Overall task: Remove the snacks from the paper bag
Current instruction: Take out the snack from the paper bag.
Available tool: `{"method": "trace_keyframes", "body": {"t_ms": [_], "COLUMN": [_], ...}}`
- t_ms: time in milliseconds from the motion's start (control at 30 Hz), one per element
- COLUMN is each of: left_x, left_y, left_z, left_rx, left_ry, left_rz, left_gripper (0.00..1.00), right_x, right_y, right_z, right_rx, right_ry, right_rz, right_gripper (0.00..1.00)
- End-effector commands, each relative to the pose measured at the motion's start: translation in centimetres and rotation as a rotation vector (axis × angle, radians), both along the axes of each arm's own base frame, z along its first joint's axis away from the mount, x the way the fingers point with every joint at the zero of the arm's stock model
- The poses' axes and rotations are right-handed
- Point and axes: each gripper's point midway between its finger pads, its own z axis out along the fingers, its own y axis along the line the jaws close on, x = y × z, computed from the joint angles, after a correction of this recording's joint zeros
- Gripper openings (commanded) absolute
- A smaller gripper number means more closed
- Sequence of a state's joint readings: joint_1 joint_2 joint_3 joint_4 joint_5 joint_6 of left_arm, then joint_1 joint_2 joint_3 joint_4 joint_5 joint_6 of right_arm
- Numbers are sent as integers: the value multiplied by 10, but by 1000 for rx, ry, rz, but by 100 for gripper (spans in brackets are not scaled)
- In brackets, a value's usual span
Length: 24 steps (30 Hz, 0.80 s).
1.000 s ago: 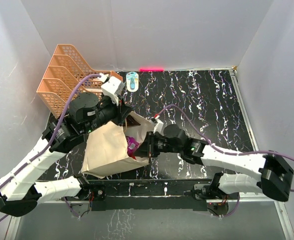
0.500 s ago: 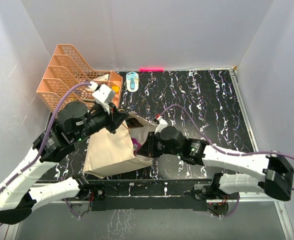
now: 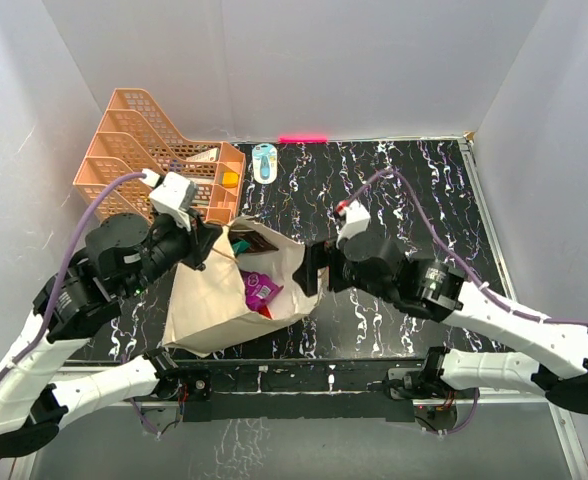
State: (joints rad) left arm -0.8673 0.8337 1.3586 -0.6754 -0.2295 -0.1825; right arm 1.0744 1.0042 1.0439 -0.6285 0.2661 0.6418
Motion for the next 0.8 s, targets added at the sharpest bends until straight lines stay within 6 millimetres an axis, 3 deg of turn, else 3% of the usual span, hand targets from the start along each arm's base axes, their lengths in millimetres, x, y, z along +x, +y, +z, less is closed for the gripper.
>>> {"method": "trace_keyframes", "body": {"t_ms": [0, 100, 167, 233, 300, 400, 467, 533, 700, 767], "left_x": [4, 7, 8, 9, 9, 7, 5, 3, -3, -5], "left_y": [32, 45, 51, 57, 62, 68, 71, 71, 65, 67], "left_z": [19, 21, 23, 22, 21, 25, 31, 34, 34, 35], "left_rx": [15, 29, 32, 49, 65, 61, 37, 10, 11, 6], "left_ry": [-21, -23, -27, -24, -21, -32, -53, -69, -60, -63], "left_rz": [144, 210, 238, 269, 285, 297, 302, 288, 239, 238], "left_gripper": [0, 0, 0, 0, 0, 0, 0, 0, 0, 0], "right_x": [34, 42, 39, 21, 1, -2, -4, 9, 44, 52], "right_y": [-16, 0, 27, 61, 85, 101, 110, 118, 131, 142], "right_z": [64, 93, 112, 125, 122, 125, 114, 101, 77, 55], "right_rx": [-209, -222, -156, -62, -6, 42, 4, -58, -114, -150], "right_ry": [-298, -419, -480, -579, -703, -885, -1008, -1081, -1096, -1082], "right_rz": [29, 105, 216, 413, 615, 689, 770, 759, 747, 784], "right_gripper": [98, 98, 96, 86, 75, 67, 63, 57, 53, 51]}}
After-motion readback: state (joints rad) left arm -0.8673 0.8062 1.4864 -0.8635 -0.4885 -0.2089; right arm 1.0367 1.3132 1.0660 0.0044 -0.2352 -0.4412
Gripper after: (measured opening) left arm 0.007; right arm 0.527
